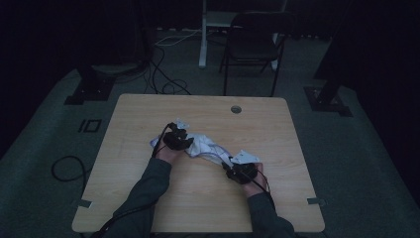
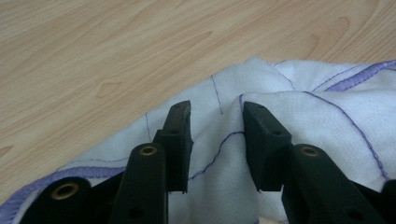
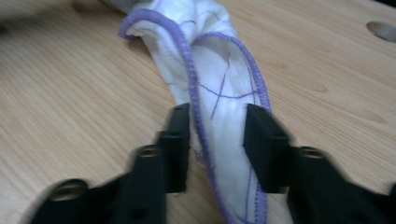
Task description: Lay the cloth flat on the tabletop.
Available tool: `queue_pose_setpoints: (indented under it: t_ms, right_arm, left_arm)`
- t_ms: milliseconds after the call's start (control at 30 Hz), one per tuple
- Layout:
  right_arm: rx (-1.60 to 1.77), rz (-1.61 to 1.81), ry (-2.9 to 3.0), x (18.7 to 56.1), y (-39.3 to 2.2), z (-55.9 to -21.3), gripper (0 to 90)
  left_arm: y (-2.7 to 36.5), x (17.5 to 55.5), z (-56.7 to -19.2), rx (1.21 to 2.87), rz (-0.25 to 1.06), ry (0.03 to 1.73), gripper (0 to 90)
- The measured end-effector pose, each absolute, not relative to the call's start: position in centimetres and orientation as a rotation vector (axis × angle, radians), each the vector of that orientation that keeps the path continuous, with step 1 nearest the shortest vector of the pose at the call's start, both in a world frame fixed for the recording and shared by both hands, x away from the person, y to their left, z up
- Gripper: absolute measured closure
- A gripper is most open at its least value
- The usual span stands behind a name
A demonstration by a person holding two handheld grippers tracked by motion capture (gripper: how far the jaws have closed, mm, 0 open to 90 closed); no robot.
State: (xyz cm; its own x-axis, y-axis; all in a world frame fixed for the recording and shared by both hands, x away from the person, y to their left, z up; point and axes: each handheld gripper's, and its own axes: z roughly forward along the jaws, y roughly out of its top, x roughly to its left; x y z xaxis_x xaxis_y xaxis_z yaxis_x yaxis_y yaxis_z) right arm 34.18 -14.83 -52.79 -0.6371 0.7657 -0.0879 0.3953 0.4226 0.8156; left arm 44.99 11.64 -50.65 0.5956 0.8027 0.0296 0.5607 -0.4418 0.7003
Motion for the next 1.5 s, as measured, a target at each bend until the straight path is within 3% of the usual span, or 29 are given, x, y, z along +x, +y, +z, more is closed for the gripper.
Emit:
queue_pose_setpoints:
  t_ms: [100, 400, 700, 767, 967, 1233, 1300, 1400, 1500]
  right_arm:
    - [1.025, 1.064, 2.219, 34.9, -15.0, -52.8, 87.4]
    - [1.167, 1.009, 2.187, 36.2, -16.3, -53.1, 89.1]
    - [1.268, 0.981, 2.158, 36.8, -18.0, -53.3, 89.0]
    - [1.272, 0.988, 2.159, 36.8, -18.2, -53.2, 87.6]
    - [1.15, 1.098, 2.181, 35.7, -17.7, -52.2, 65.4]
    - [1.011, 1.071, 2.205, 35.7, -15.6, -51.3, 58.8]
    - [0.998, 1.066, 2.213, 35.9, -15.3, -51.4, 60.7]
    - [0.996, 1.061, 2.227, 36.3, -15.1, -51.6, 76.0]
    - [1.021, 1.036, 2.213, 36.6, -15.1, -51.8, 83.9]
  left_arm:
    - [11.7, 44.4, -49.9, 2.155, 0.477, 1.047, 61.4]
    - [12.7, 42.6, -48.2, 2.164, 0.575, 0.983, 60.2]
    - [13.8, 43.8, -50.5, 2.246, 0.594, 1.063, 61.8]
    - [13.8, 43.6, -50.8, 2.244, 0.591, 1.063, 61.8]
    - [13.5, 43.8, -51.2, 2.261, 0.586, 1.061, 61.8]
    - [13.7, 43.7, -51.9, 2.265, 0.569, 1.08, 62.1]
    - [13.6, 43.4, -51.5, 2.251, 0.573, 1.063, 62.0]
    - [13.2, 42.4, -50.5, 2.234, 0.584, 1.018, 61.6]
    - [12.5, 41.0, -49.5, 2.224, 0.589, 0.952, 61.1]
